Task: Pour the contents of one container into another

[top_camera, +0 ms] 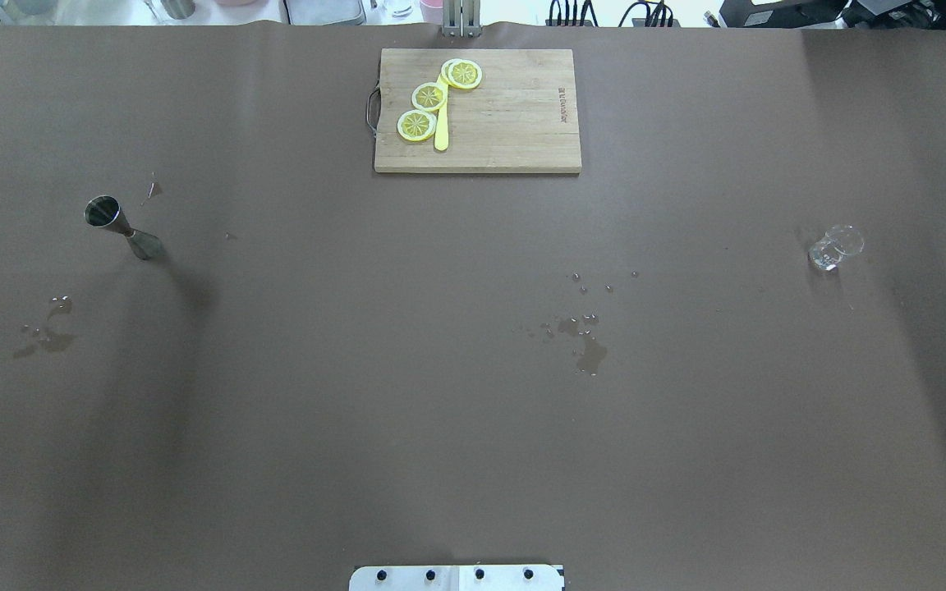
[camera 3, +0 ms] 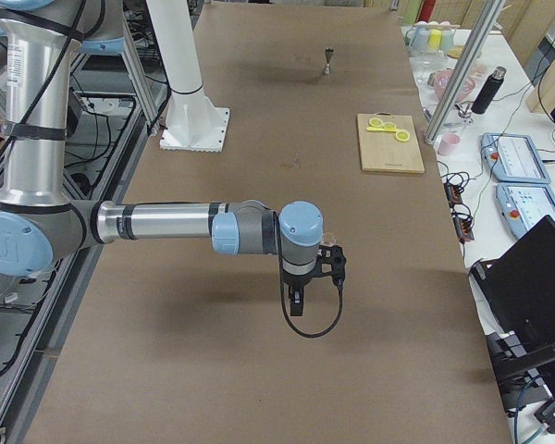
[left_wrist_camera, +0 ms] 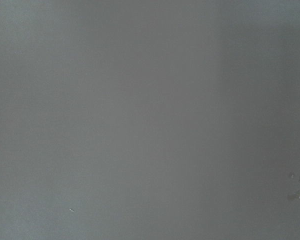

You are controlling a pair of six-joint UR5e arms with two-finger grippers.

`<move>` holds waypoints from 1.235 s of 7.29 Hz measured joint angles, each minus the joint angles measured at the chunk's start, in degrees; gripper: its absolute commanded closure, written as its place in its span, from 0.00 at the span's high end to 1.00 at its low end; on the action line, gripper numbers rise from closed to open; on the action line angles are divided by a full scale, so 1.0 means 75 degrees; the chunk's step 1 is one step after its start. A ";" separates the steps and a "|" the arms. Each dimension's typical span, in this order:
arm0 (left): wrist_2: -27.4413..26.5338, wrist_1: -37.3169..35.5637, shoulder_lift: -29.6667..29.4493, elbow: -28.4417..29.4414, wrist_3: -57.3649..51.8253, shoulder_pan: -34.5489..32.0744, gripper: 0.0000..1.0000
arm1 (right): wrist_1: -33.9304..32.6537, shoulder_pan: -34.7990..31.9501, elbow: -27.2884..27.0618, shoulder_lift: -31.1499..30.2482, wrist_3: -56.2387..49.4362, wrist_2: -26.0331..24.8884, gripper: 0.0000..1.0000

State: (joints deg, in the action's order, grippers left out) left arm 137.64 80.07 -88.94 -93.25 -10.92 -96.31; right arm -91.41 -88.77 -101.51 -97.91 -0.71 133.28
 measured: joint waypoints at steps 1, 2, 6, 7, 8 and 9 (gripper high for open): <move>0.0002 0.0079 0.0001 0.0005 0.0000 0.0005 0.98 | 0.0000 0.0000 0.0000 0.0000 0.0001 -0.0002 1.00; 0.0007 0.0189 0.0010 0.0015 0.0007 0.0007 0.98 | 0.0000 0.0000 0.0000 0.0000 0.0001 -0.0003 1.00; 0.0012 0.0302 0.0049 0.0028 0.0014 0.0004 0.98 | 0.0000 0.0000 0.0000 -0.0009 0.0002 -0.0005 1.00; 0.0011 0.0306 0.0054 0.0027 0.0014 0.0005 0.98 | 0.0000 0.0000 0.0000 -0.0011 -0.0001 -0.0005 1.00; 0.0011 0.0309 0.0056 0.0025 0.0014 0.0003 0.98 | 0.0000 0.0000 0.0000 -0.0011 -0.0003 -0.0002 1.00; 0.0012 0.0309 0.0057 0.0024 0.0014 0.0002 0.98 | 0.0000 0.0000 -0.0003 -0.0010 -0.0001 0.0003 1.00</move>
State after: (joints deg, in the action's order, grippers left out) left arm 137.73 82.39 -88.51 -93.07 -10.81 -96.29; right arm -91.41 -88.77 -101.54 -97.99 -0.72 133.30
